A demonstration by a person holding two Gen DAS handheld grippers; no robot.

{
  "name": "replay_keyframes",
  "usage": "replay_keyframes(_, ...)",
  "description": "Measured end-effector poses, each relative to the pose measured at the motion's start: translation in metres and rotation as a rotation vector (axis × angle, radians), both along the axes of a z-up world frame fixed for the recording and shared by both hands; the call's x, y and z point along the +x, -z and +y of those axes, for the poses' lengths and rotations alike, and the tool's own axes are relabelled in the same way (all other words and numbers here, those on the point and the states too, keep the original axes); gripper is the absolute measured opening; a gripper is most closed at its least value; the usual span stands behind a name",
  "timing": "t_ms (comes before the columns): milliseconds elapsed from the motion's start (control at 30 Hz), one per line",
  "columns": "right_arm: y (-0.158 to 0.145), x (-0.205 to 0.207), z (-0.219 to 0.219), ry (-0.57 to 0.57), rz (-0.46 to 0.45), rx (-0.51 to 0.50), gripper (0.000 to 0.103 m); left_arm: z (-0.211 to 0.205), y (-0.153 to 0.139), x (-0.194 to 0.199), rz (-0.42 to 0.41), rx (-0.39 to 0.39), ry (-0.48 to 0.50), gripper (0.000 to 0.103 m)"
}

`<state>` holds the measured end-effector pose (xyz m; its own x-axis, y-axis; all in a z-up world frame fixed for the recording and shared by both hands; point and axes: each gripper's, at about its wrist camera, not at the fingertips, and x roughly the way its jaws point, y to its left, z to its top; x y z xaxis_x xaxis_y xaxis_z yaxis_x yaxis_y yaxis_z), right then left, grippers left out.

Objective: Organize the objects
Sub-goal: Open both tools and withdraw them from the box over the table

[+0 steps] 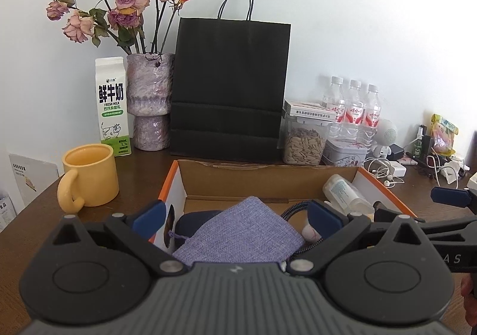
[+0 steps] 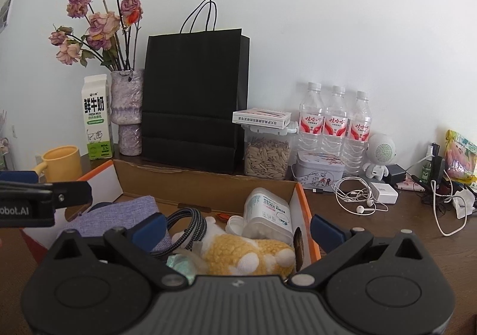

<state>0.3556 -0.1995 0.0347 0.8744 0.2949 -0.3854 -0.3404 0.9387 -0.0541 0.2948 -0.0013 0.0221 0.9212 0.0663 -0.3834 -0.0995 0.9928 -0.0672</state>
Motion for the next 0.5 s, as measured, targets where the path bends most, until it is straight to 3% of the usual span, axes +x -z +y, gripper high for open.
replay_keyframes(500, 0.017, -0.060, -0.036, -0.013, 0.061, -0.036, 0.103, -0.018, 0.013, -0.048, 0.060, 0.050, 0.038, 0.103)
